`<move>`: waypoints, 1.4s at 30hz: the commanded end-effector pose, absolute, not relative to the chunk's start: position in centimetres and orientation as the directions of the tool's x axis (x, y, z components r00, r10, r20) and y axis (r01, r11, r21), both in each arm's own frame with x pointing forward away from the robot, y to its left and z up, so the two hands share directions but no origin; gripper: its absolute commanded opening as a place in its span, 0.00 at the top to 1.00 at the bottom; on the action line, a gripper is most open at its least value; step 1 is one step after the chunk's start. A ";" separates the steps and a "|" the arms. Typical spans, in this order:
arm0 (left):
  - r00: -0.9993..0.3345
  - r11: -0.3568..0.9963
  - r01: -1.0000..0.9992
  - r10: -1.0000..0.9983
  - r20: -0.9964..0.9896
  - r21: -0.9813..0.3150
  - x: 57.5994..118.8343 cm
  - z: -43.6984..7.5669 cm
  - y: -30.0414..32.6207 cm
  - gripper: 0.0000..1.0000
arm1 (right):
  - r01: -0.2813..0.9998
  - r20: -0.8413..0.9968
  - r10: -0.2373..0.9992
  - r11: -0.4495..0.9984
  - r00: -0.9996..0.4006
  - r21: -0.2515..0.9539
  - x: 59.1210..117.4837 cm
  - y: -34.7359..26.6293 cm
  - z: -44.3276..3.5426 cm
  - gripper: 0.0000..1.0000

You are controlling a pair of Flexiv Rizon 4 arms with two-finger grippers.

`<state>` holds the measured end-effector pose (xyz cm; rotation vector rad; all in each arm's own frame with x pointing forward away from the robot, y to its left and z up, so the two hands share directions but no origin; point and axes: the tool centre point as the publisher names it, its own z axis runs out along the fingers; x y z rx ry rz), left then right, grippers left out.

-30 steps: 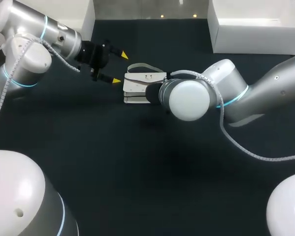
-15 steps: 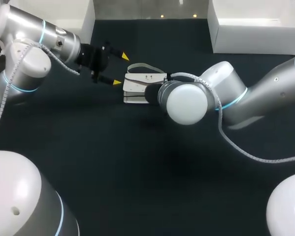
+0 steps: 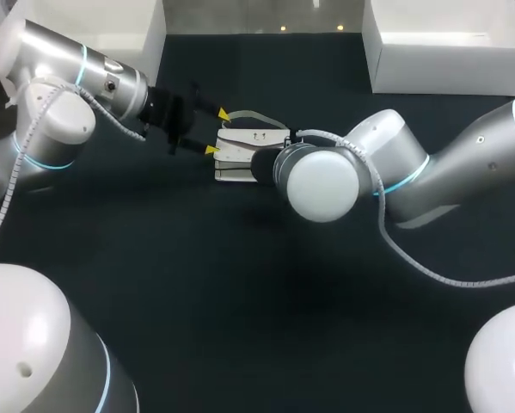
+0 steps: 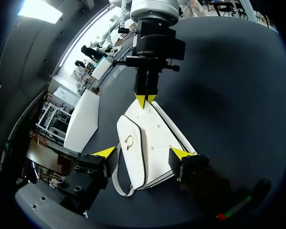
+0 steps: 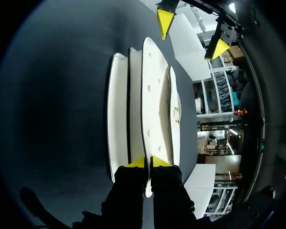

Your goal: Pick up the bag, open it, inspect its contents, close it, and place it on the opposite side

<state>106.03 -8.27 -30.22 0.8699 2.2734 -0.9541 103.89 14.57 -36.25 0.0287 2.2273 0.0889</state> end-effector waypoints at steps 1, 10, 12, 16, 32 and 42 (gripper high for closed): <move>-0.671 0.533 0.719 0.362 -0.648 -0.447 107.3 -31.2 -8.9 0.35 | -0.009 -0.793 0.053 0.997 -0.608 0.074 103.8 14.7 -36.4 1.00; -0.679 0.522 0.719 0.382 -0.627 -0.459 107.5 -32.2 -10.5 0.45 | -0.009 -0.793 0.053 0.997 -0.608 0.074 103.8 14.7 -36.4 1.00; -0.681 0.523 0.717 0.386 -0.622 -0.461 107.5 -32.3 -10.6 0.47 | -0.009 -0.793 0.053 0.997 -0.608 0.074 103.8 14.7 -36.4 1.00; -0.684 0.524 0.715 0.392 -0.615 -0.462 107.5 -32.7 -11.0 0.51 | -0.009 -0.793 0.053 0.997 -0.608 0.074 103.8 14.7 -36.4 1.00; -0.670 0.546 0.722 0.400 -0.626 -0.425 108.3 -34.6 -12.8 0.64 | -0.009 -0.793 0.053 0.997 -0.608 0.074 103.8 14.7 -36.4 1.00; -0.668 0.569 0.712 0.368 -0.647 -0.411 109.1 -34.7 -12.9 0.87 | -0.009 -0.793 0.053 0.997 -0.608 0.074 103.8 14.7 -36.4 1.00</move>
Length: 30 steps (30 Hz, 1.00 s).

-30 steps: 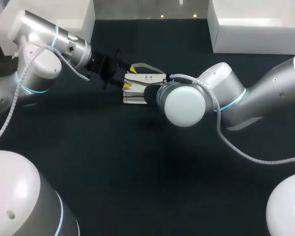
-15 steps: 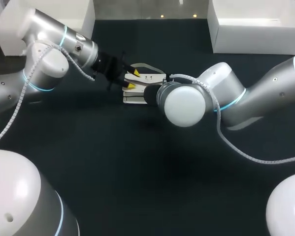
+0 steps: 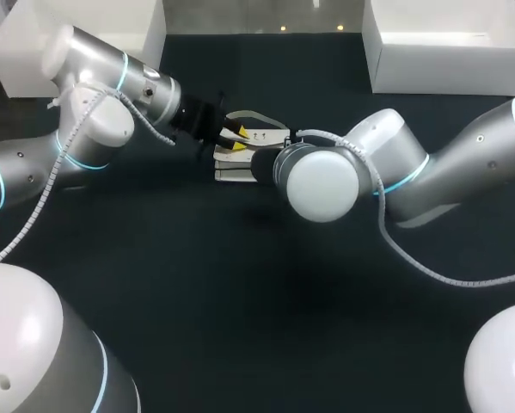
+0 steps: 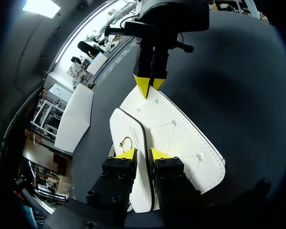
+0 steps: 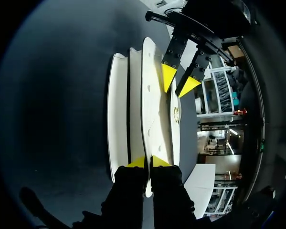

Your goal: Pick up the bag, open it, inspect its contents, close it, and place it on the opposite side

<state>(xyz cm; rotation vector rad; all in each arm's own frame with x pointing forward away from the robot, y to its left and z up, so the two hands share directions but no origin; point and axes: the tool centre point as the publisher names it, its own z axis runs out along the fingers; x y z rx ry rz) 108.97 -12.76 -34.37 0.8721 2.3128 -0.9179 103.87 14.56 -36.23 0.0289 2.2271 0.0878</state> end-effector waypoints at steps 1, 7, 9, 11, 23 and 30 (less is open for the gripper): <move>-0.668 0.571 0.711 0.366 -0.648 -0.411 109.1 -34.7 -12.8 0.93 | -0.009 -0.793 0.053 0.997 -0.608 0.074 103.8 14.7 -36.4 1.00; -0.668 0.578 0.707 0.356 -0.653 -0.407 109.2 -34.3 -12.7 1.00 | -0.009 -0.793 0.053 0.997 -0.608 0.074 103.8 14.7 -36.4 1.00; -0.670 0.584 0.703 0.352 -0.654 -0.406 109.4 -34.2 -12.6 1.00 | -0.009 -0.793 0.053 0.997 -0.608 0.074 103.8 14.7 -36.4 1.00; -0.673 0.586 0.699 0.345 -0.654 -0.410 109.5 -33.9 -12.6 1.00 | -0.009 -0.793 0.053 0.997 -0.608 0.074 103.8 14.7 -36.4 1.00; -0.802 0.608 0.573 0.276 -0.530 -0.550 111.9 -31.7 -12.2 1.00 | -0.009 -0.793 0.053 0.997 -0.608 0.074 103.8 14.7 -36.4 1.00; -0.844 0.613 0.519 0.260 -0.468 -0.596 113.7 -30.9 -12.1 1.00 | -0.009 -0.793 0.053 0.997 -0.608 0.074 103.8 14.7 -36.4 1.00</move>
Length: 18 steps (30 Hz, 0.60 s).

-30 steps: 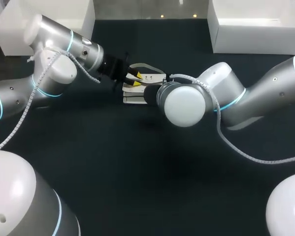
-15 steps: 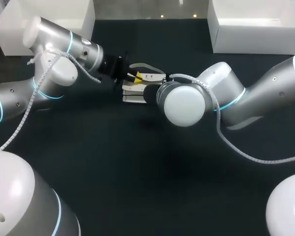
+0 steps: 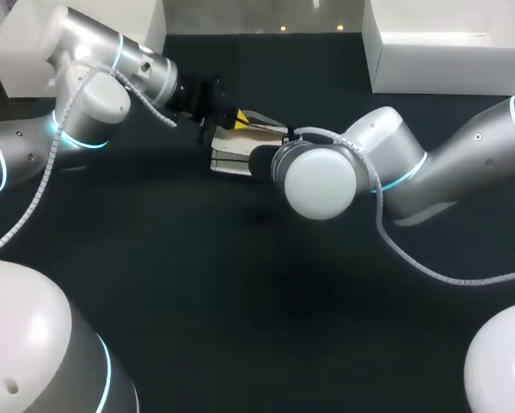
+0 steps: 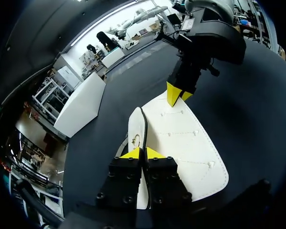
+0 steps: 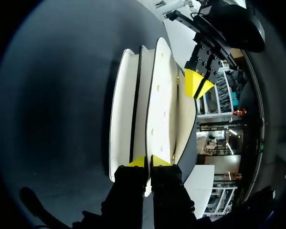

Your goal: Pick up the bag, open it, inspect its contents, close it, and place it on the opposite side

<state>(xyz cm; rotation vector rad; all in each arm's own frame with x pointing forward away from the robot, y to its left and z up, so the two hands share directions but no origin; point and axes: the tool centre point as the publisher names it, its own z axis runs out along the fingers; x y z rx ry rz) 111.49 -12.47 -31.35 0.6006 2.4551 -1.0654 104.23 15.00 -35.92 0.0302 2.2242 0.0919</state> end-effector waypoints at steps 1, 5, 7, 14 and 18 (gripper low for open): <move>-0.849 0.613 0.513 0.259 -0.461 -0.601 113.9 -30.8 -12.0 1.00 | -0.009 -0.793 0.053 0.997 -0.608 0.074 103.8 14.7 -36.4 1.00; -0.865 0.616 0.489 0.251 -0.435 -0.618 114.4 -30.5 -11.8 1.00 | -0.009 -0.793 0.053 0.997 -0.608 0.074 103.8 14.7 -36.4 1.00; -0.873 0.618 0.476 0.245 -0.422 -0.626 114.7 -30.3 -11.7 1.00 | -0.009 -0.793 0.053 0.997 -0.608 0.074 103.8 14.7 -36.4 1.00; -0.867 0.609 0.488 0.254 -0.429 -0.625 114.4 -30.1 -11.4 1.00 | -0.009 -0.793 0.053 0.997 -0.608 0.074 103.8 14.7 -36.4 1.00; -0.847 0.619 0.517 0.269 -0.458 -0.592 113.3 -30.8 -11.6 0.76 | -0.009 -0.793 0.053 0.997 -0.608 0.074 103.8 14.7 -36.4 1.00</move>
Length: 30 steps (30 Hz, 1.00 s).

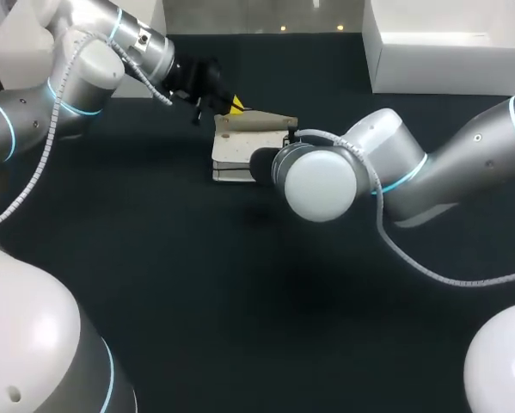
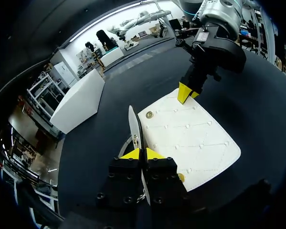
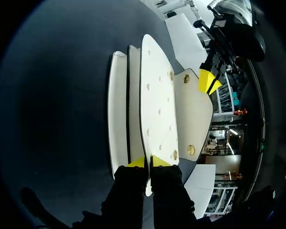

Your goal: Pick up the bag, open it, inspect its contents, close it, and place it on the opposite side

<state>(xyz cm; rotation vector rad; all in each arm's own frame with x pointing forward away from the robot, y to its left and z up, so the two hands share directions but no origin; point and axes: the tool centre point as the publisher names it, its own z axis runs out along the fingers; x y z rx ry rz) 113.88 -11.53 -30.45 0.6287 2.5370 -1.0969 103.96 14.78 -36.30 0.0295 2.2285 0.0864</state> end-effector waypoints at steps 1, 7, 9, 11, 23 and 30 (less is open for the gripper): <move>-0.843 0.624 0.520 0.268 -0.466 -0.583 113.1 -31.1 -11.6 0.67 | -0.009 -0.793 0.053 0.997 -0.608 0.074 103.8 14.7 -36.4 1.00; -0.835 0.639 0.517 0.229 -0.500 -0.570 112.1 -32.0 -11.4 0.23 | -0.009 -0.793 0.053 0.997 -0.608 0.074 103.8 14.7 -36.4 1.00; -0.839 0.639 0.507 0.215 -0.499 -0.578 112.0 -32.2 -11.5 0.20 | -0.009 -0.793 0.053 0.997 -0.608 0.074 103.8 14.7 -36.4 1.00; -0.843 0.646 0.498 0.203 -0.498 -0.579 112.0 -32.4 -11.7 0.18 | -0.009 -0.793 0.053 0.997 -0.608 0.074 103.8 14.7 -36.4 1.00; -0.876 0.682 0.428 0.152 -0.458 -0.593 114.7 -33.5 -13.4 0.36 | -0.009 -0.793 0.053 0.997 -0.608 0.074 103.8 14.7 -36.4 1.00; -0.901 0.701 0.381 0.135 -0.412 -0.603 116.1 -34.5 -13.7 0.34 | -0.009 -0.793 0.053 0.997 -0.608 0.074 103.8 14.7 -36.4 1.00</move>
